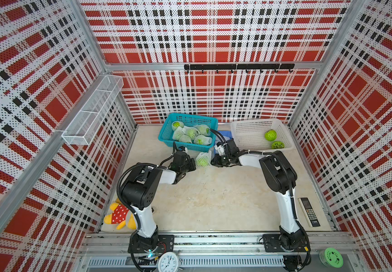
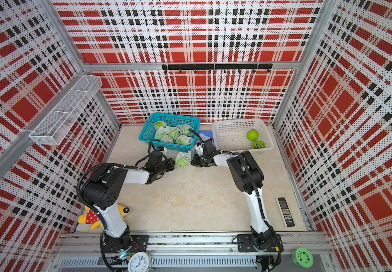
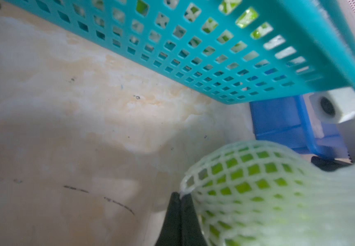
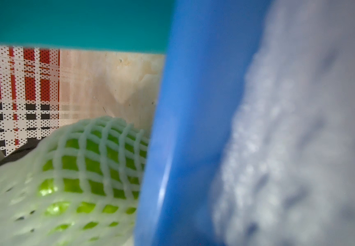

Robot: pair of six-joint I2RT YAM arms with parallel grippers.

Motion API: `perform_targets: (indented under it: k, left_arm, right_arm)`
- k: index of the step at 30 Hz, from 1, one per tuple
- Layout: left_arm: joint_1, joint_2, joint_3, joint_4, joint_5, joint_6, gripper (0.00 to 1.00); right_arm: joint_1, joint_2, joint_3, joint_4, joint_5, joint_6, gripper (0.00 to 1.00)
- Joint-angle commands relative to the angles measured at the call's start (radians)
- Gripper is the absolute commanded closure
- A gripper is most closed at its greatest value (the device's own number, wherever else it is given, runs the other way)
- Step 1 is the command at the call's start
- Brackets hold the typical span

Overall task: Sleeve custard apples in foam nets
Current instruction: Put on the foam net on the custard apple.

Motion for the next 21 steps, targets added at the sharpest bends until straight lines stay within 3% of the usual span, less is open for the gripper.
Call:
perform_targets:
  k: [1, 21]
  left_arm:
    - [0.011, 0.030, -0.004, -0.031, -0.007, -0.029, 1.00]
    - [-0.001, 0.090, -0.007, -0.081, 0.051, -0.059, 1.00]
  right_arm:
    - [0.003, 0.064, 0.004, -0.045, 0.053, 0.007, 0.92]
    - [0.030, 0.063, 0.005, -0.078, 0.088, -0.005, 0.92]
